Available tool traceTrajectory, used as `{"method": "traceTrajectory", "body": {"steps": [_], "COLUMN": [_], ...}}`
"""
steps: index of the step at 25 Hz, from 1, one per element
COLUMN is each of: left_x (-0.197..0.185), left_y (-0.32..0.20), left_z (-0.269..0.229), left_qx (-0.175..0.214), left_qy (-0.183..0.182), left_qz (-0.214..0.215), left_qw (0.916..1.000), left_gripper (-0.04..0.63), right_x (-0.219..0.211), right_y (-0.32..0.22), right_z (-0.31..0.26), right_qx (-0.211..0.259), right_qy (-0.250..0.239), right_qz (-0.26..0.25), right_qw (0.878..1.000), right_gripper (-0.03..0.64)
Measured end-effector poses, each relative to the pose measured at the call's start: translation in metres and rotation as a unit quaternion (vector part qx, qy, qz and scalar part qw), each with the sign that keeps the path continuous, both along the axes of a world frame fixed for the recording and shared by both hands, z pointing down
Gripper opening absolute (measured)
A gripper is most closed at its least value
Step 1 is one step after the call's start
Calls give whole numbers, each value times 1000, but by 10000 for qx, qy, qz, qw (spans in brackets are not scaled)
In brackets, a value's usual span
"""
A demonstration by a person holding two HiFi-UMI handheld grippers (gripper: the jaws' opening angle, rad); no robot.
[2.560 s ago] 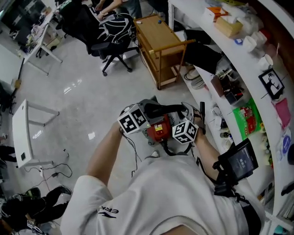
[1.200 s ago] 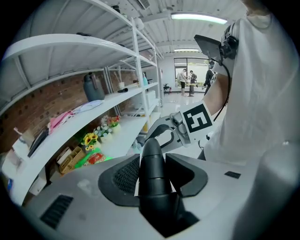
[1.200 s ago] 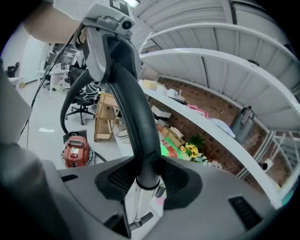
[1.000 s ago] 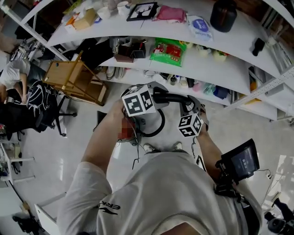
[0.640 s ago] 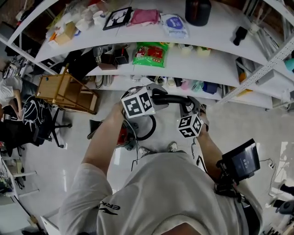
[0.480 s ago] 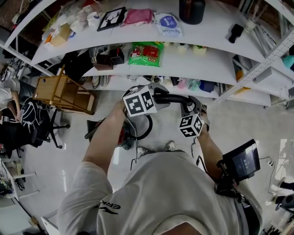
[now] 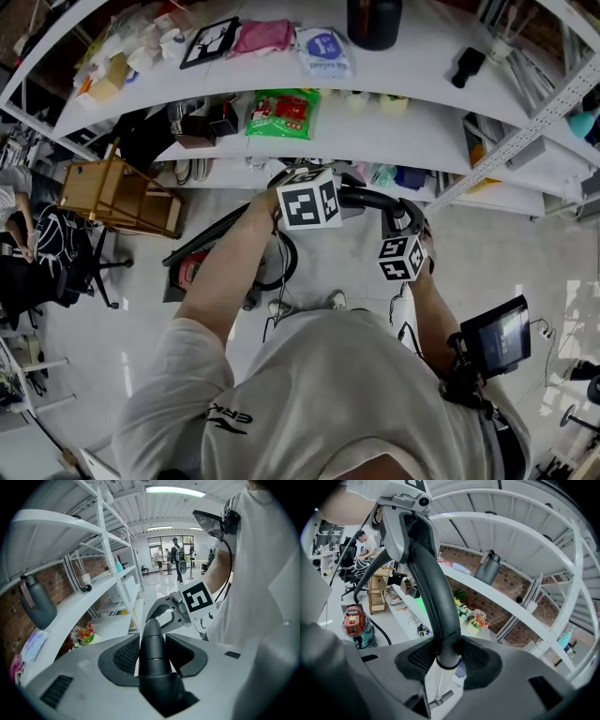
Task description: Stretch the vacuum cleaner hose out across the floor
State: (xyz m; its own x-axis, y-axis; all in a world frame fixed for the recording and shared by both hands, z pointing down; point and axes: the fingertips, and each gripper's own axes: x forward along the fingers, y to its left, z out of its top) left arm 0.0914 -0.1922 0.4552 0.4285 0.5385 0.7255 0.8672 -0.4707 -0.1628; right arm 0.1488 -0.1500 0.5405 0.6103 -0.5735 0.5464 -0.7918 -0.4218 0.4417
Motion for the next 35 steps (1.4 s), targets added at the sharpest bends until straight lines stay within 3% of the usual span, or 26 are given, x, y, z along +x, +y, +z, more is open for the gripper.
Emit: {"method": "traceTrajectory", "body": {"steps": [14, 19, 35], "left_x": [63, 85, 185], "left_y": [76, 98, 189], "left_z": [26, 37, 48], "left_qx": [-310, -269, -683], "left_qy": [-272, -328, -383], "left_qz": [730, 1078, 1844], "left_qw": [9965, 9933, 9797], "left_gripper": [170, 170, 170], "right_x": [53, 71, 162], "right_y": [94, 120, 217], "right_z": [18, 29, 45], "right_qx": [-263, -355, -697], "right_qy": [-79, -185, -279], "right_qz": [900, 1258, 1999], "right_qw": [9956, 9912, 9769], "right_gripper": [158, 158, 158]}}
